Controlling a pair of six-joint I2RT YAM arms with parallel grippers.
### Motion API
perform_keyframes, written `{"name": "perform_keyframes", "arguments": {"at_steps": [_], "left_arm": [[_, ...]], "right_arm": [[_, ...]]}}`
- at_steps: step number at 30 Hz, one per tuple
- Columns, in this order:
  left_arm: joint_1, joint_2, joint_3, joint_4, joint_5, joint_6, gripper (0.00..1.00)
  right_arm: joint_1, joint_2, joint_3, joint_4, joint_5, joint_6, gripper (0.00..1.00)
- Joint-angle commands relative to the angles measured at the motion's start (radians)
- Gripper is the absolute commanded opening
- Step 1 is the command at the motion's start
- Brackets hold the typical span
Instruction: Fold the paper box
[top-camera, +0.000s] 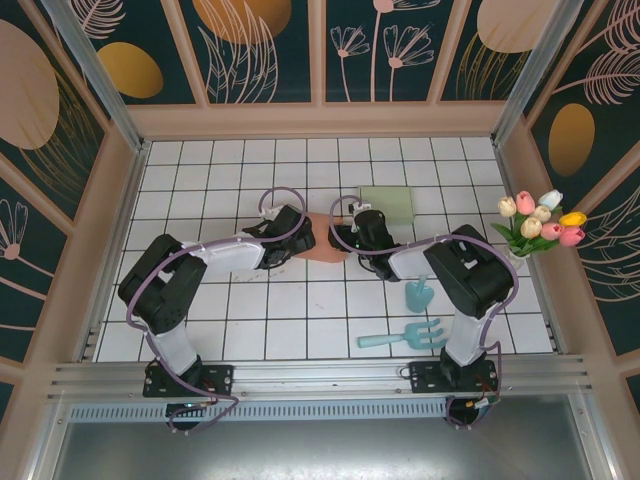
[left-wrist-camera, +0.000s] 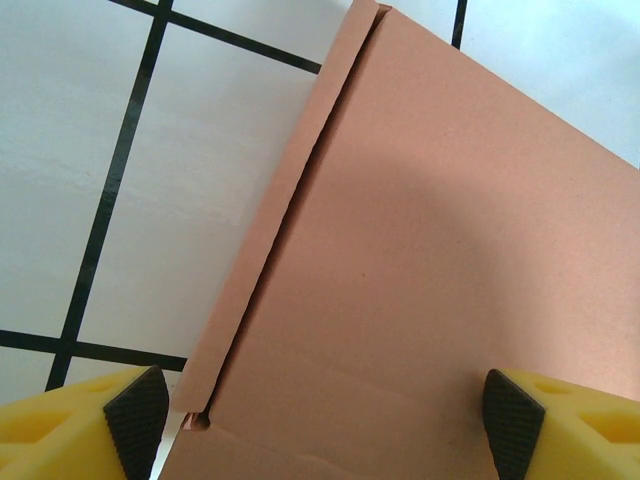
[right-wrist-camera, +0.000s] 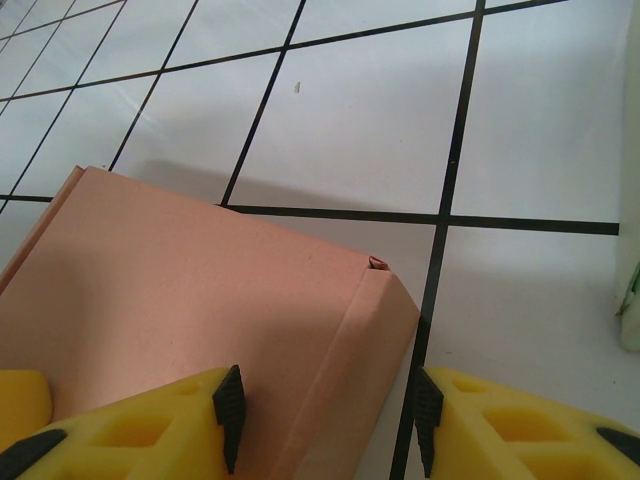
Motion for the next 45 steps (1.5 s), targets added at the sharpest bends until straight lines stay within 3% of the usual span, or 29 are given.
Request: {"name": "perform_keyframes", "arguments": {"at_steps": [1, 16, 20, 29, 37, 45], "left_arm": [[0.008, 0.053, -0.010, -0.062, -0.048, 0.023, 0.84], [0.009, 0.085, 0.020, -0.050, -0.087, 0.053, 0.85], [0.015, 0.088, 0.022, -0.050, -0.098, 0.070, 0.91], [0.038, 0.058, 0.011, 0.024, -0.029, 0.078, 0.92], [0.084, 0.100, 0.037, 0.029, -0.039, 0.114, 0.93], [0.100, -0.028, -0.025, 0.102, -0.003, 0.182, 0.99]], "right_arm": [[0.005, 0.048, -0.010, -0.110, -0.034, -0.008, 0.50], [0.005, 0.055, -0.010, -0.113, -0.037, -0.015, 0.51], [0.004, 0.060, -0.005, -0.115, -0.044, -0.019, 0.50], [0.002, 0.063, -0.003, -0.122, -0.047, -0.026, 0.50], [0.001, 0.069, -0.003, -0.119, -0.068, -0.040, 0.50], [-0.007, 0.074, -0.001, -0.125, -0.078, -0.054, 0.50]]}}
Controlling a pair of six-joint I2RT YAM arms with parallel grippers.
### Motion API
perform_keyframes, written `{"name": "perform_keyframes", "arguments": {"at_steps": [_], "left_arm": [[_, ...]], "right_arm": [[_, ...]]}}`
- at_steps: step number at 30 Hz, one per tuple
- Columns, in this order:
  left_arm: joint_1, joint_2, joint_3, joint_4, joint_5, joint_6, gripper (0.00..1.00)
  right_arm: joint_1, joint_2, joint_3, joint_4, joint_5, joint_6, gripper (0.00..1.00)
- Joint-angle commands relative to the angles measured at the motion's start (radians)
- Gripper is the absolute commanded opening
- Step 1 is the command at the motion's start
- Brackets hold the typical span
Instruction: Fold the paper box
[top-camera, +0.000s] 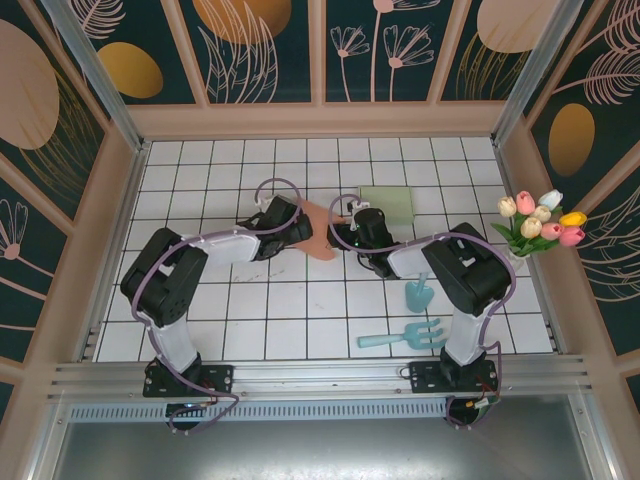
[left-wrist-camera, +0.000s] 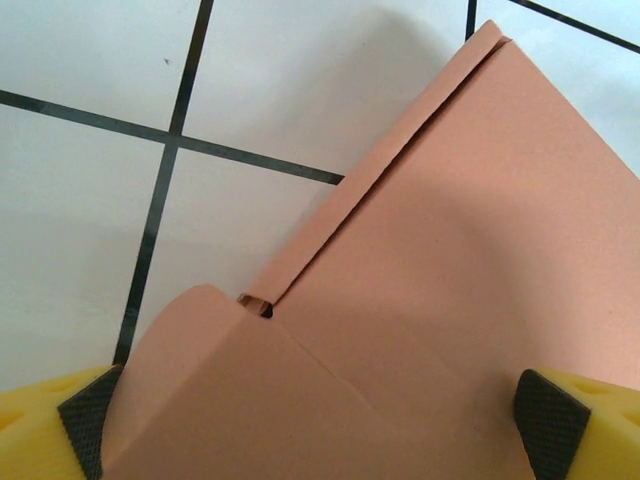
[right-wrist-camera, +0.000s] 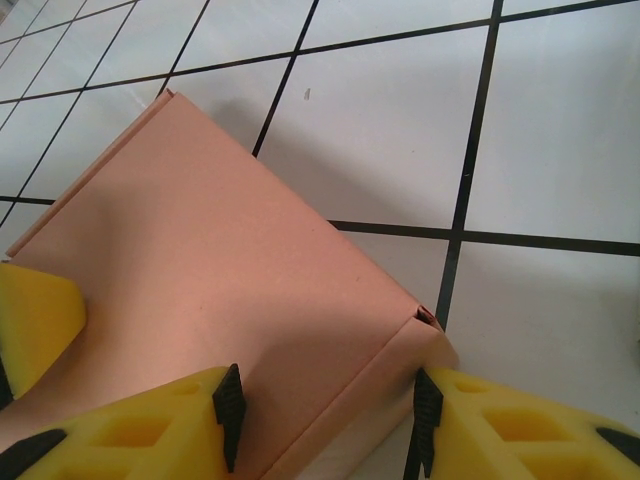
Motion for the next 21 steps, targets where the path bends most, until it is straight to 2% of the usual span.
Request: {"name": "perform_keyframes", "arguments": {"at_steps": [1, 5, 8, 12, 16, 21], "left_arm": [[0.017, -0.081, -0.043, 0.014, -0.035, 0.056, 0.99], [0.031, -0.163, -0.046, -0.005, -0.077, 0.090, 0.98], [0.056, -0.179, -0.037, 0.000, -0.041, 0.108, 0.99], [0.061, -0.126, 0.006, 0.024, 0.030, 0.111, 0.99], [0.061, -0.038, 0.057, 0.001, 0.033, 0.115, 0.98], [0.061, -0.008, 0.046, 0.042, 0.101, 0.095, 0.99]], "right_arm": [[-0.001, 0.053, -0.018, -0.138, -0.053, -0.040, 0.50], [-0.005, 0.053, -0.020, -0.139, -0.054, -0.043, 0.50], [-0.008, 0.058, -0.018, -0.137, -0.053, -0.044, 0.50], [-0.010, 0.069, -0.014, -0.137, -0.058, -0.046, 0.50], [-0.012, 0.068, -0.011, -0.139, -0.063, -0.047, 0.50], [-0.016, 0.067, -0.012, -0.139, -0.061, -0.048, 0.50]]}}
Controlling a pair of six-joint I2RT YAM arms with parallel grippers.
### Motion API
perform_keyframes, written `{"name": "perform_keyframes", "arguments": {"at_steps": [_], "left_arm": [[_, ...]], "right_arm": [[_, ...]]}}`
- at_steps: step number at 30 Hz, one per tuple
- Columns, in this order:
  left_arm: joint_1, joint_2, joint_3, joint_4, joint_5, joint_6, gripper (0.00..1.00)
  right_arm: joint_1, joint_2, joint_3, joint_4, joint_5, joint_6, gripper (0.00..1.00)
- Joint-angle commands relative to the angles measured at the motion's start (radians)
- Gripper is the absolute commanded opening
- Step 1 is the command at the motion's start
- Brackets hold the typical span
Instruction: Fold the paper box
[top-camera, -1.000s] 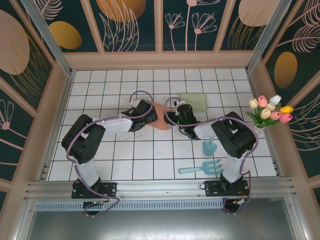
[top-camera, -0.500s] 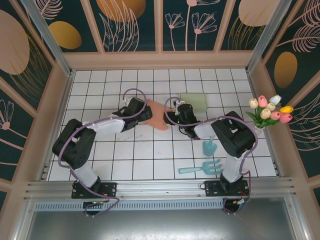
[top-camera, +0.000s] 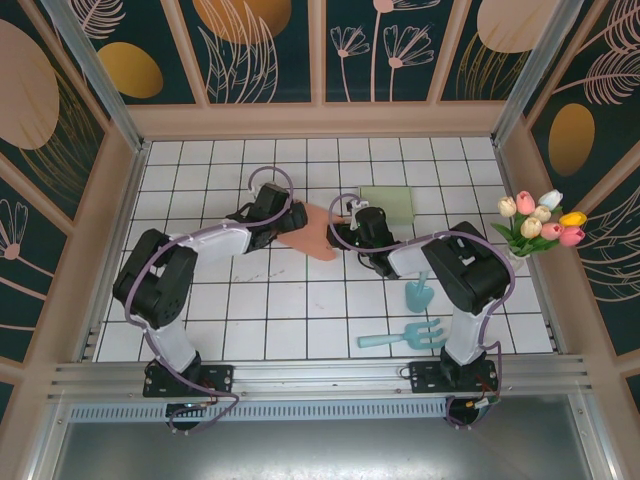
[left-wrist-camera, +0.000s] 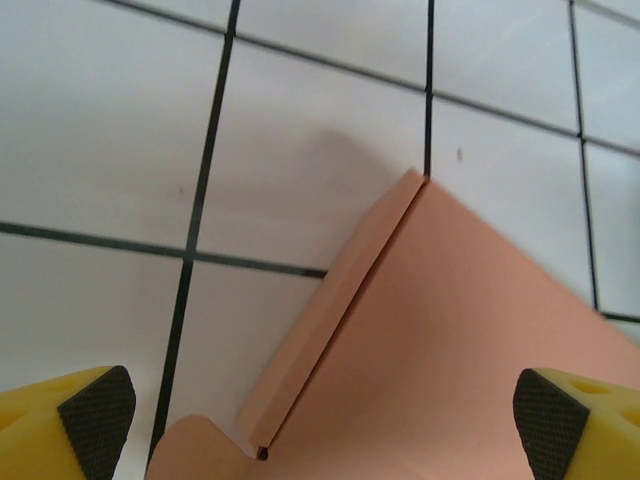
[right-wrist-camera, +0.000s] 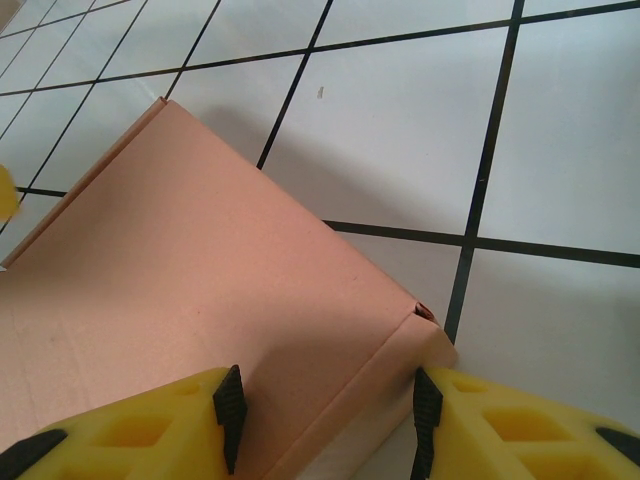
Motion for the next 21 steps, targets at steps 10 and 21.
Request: {"name": "perform_keyframes", "arguments": {"at_steps": [10, 21], "left_arm": [[-0.001, 0.065, -0.043, 0.081, 0.079, -0.022, 0.88], [-0.003, 0.071, -0.052, 0.079, 0.053, -0.018, 0.80]], "right_arm": [[-0.005, 0.068, -0.017, -0.140, -0.034, -0.024, 0.50], [-0.006, 0.068, -0.017, -0.140, -0.033, -0.025, 0.50]]}}
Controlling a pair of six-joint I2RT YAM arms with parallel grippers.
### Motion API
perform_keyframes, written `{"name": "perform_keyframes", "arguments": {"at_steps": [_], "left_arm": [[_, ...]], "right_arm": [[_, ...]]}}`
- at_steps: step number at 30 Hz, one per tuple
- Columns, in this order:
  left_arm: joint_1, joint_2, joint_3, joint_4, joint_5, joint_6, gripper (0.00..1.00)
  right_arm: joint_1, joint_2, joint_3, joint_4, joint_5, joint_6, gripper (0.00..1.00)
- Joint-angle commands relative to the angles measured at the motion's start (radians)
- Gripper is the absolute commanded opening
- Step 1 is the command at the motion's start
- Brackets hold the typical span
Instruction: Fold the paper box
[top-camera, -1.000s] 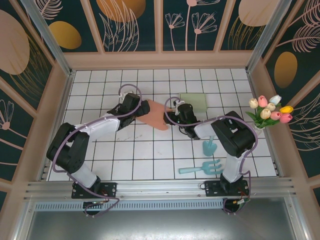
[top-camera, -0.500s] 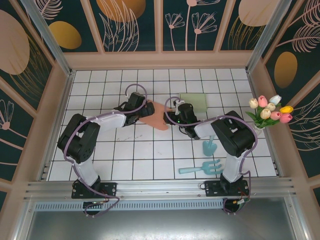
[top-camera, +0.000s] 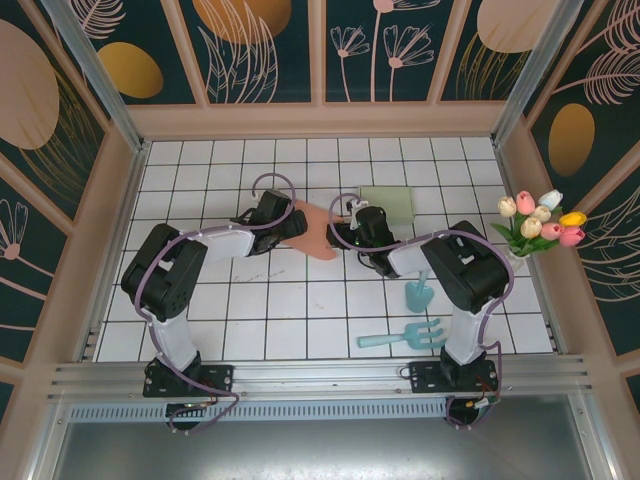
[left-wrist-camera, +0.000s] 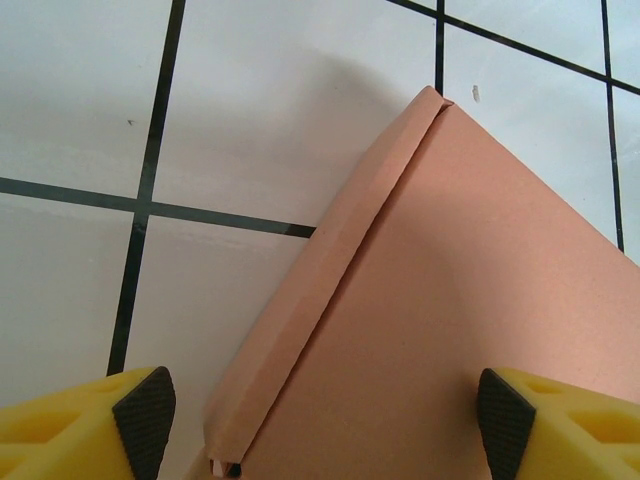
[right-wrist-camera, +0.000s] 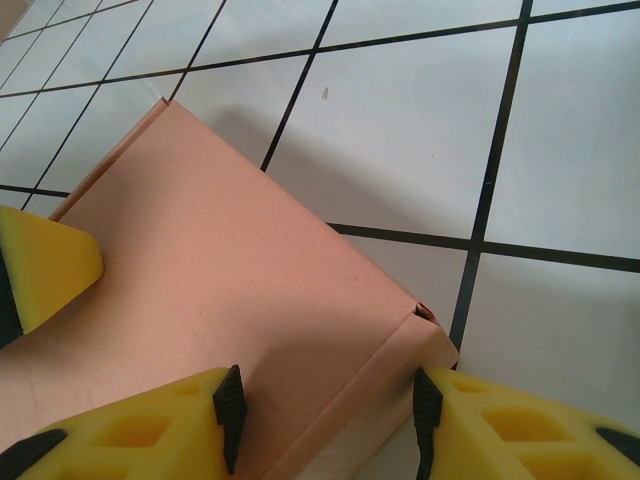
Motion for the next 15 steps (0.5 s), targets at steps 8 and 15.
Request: {"name": "perform_keyframes", "arguments": {"at_steps": [8, 15], "left_arm": [[-0.002, 0.024, -0.020, 0.007, -0.029, 0.007, 0.79], [-0.003, 0.014, -0.055, -0.001, -0.063, 0.014, 0.79]], "right_arm": [[-0.005, 0.047, -0.024, -0.148, -0.018, -0.017, 0.51], [-0.003, -0.040, -0.047, -0.154, -0.013, 0.015, 0.52]]}}
